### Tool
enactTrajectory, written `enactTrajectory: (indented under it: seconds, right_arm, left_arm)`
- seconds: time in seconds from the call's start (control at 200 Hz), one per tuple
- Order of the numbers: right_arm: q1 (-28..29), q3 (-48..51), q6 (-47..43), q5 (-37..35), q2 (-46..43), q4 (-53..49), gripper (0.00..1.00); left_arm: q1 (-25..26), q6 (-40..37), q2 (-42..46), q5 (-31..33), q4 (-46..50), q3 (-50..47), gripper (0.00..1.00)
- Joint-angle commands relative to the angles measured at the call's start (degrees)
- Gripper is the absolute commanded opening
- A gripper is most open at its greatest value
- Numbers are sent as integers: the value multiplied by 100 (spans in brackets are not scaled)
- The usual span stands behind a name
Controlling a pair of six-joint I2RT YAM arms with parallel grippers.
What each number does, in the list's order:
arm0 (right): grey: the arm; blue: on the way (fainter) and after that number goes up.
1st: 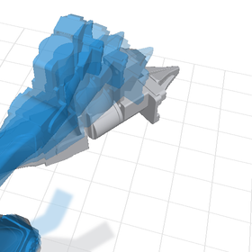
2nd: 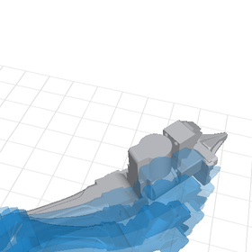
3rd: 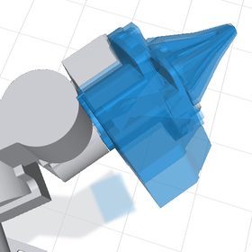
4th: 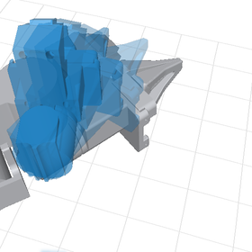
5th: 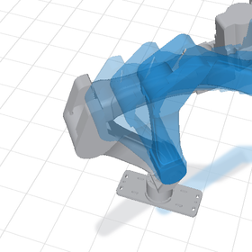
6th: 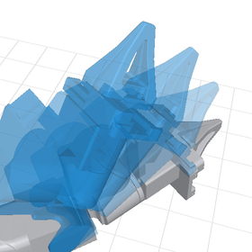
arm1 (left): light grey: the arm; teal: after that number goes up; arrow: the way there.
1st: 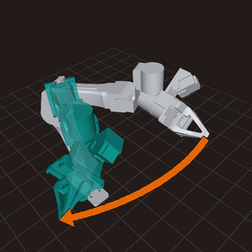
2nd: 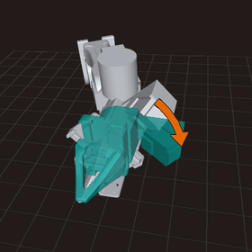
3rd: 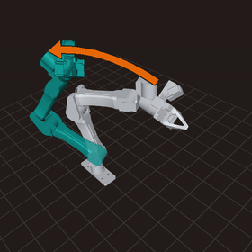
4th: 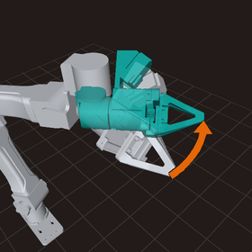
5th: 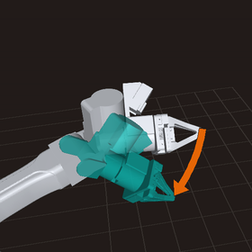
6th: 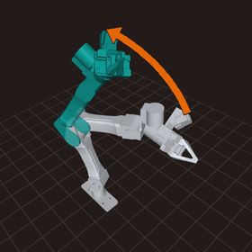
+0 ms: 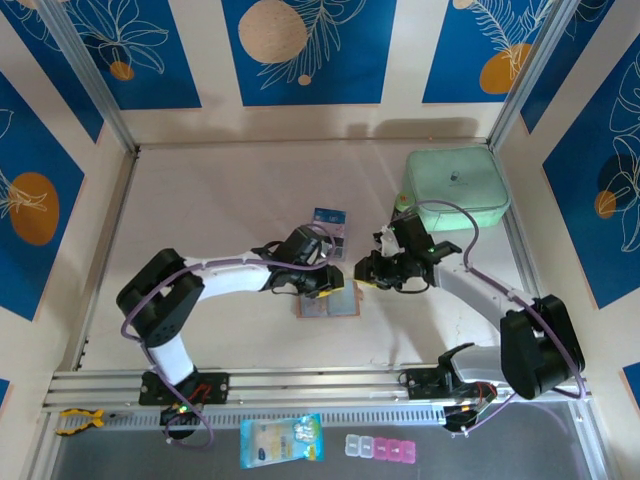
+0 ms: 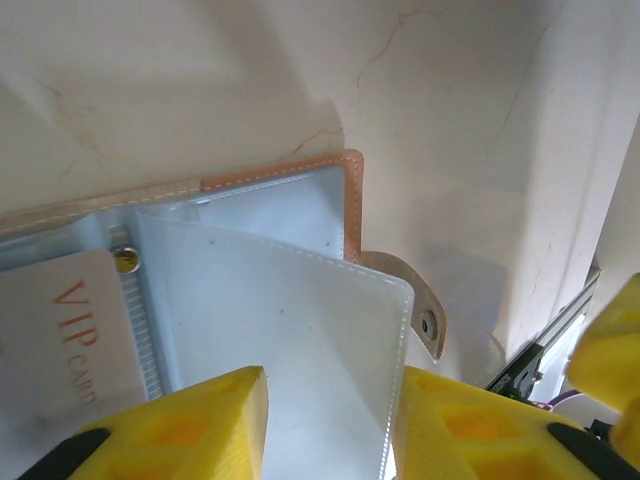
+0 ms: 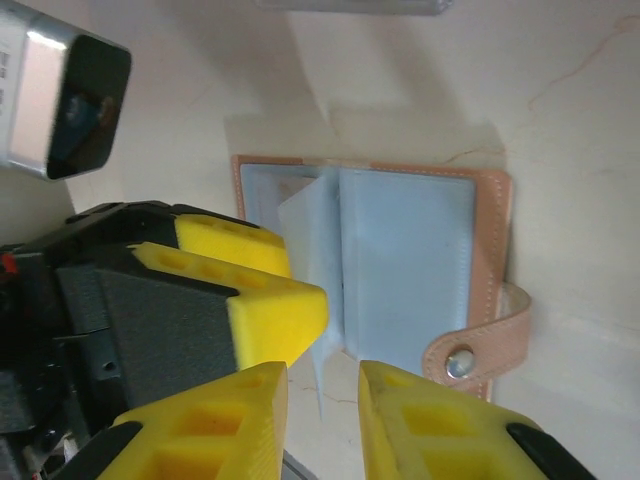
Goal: Take the credit cards out of the card holder
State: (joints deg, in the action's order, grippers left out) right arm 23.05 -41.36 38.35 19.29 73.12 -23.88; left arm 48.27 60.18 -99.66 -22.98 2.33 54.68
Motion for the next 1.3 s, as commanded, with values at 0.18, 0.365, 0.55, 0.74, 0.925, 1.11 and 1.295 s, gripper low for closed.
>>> enactTrajectory:
  seconds: [0.18,0.365,0.55,0.74,0.925,1.11,1.295]
  right_arm:
    - [-228,241,-143,165,-381,-289,26]
    - [-294,352,-135,198,-489,-287,27]
    - [-325,400,-133,247,-483,-271,27]
    - [-336,368,-137,269,-466,-258,30]
    - [-332,326,-101,335,-431,-239,31]
    - [-253,282,-34,356,-422,-200,31]
    - [-87,159,56,362,-259,-102,31]
  left_arm:
    - [220,114,-515,-220,-180,376,32]
    - [279,130,-779,-250,-248,509,31]
    - [311,130,-956,-259,-268,510,32]
    - [317,111,-946,-226,-261,440,36]
    - [306,47,-807,-176,-277,417,37]
    - [223,-46,-434,-71,-218,369,37]
    - [66,-160,-12,56,-34,219,37]
